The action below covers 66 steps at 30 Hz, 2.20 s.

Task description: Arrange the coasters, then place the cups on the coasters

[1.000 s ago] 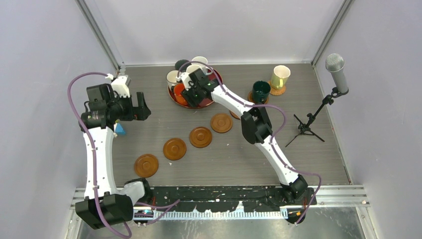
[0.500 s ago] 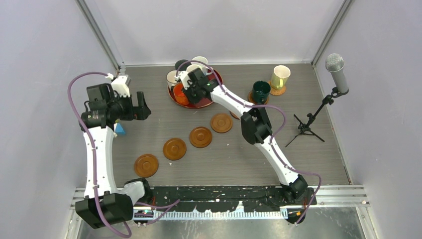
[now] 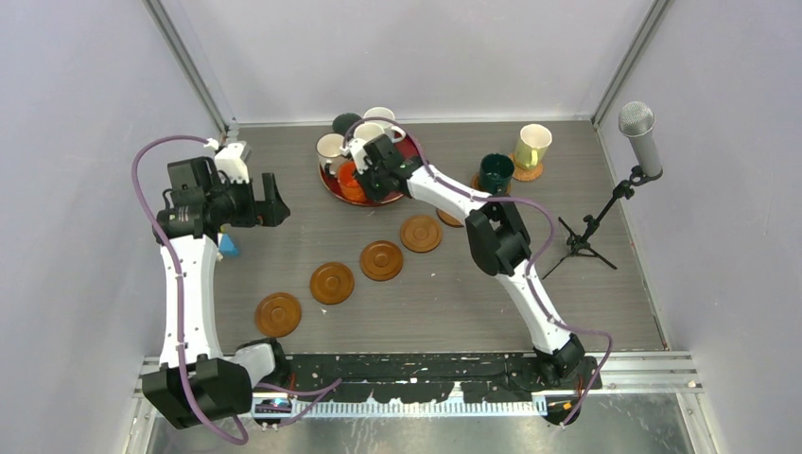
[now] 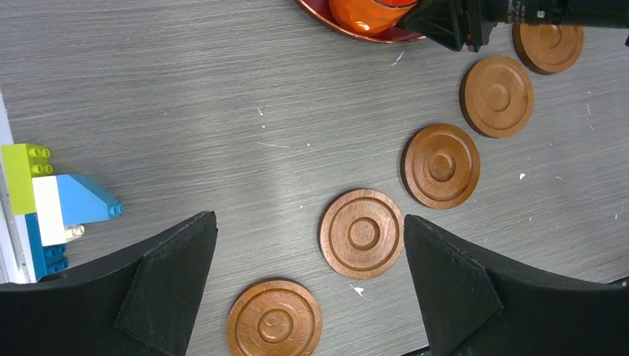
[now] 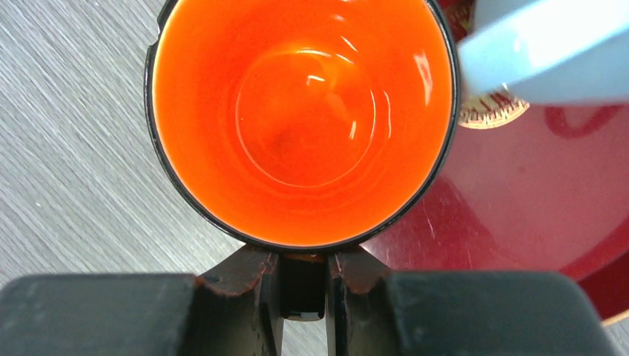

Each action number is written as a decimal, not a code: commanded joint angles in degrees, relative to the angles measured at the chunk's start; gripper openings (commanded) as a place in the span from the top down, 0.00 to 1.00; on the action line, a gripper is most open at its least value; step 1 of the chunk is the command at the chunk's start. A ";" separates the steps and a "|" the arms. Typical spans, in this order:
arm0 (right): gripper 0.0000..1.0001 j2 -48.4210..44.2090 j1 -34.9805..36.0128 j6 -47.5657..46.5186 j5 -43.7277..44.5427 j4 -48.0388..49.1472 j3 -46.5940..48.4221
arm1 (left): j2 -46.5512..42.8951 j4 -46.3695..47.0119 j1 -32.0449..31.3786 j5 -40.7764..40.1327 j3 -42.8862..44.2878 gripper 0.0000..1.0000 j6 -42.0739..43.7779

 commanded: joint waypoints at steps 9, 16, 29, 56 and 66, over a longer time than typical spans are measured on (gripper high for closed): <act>1.00 -24.38 -0.42 3.47 8.94 34.04 -27.16 | 0.14 4.86 0.41 4.98 0.21 0.00 -1.43; 1.00 -32.23 -2.35 8.32 15.24 34.85 -33.85 | 1.66 5.47 0.37 6.21 1.03 0.00 -1.02; 1.00 -50.71 -7.59 17.34 23.57 25.41 -52.64 | 5.63 7.00 0.33 7.92 2.75 0.00 1.33; 1.00 -51.12 -13.54 23.39 21.92 31.47 -68.25 | 12.33 6.29 -0.39 8.57 7.66 0.00 -1.29; 1.00 -48.26 -13.12 25.35 22.11 29.48 -67.66 | 11.30 6.53 -0.52 7.99 6.16 0.00 -1.38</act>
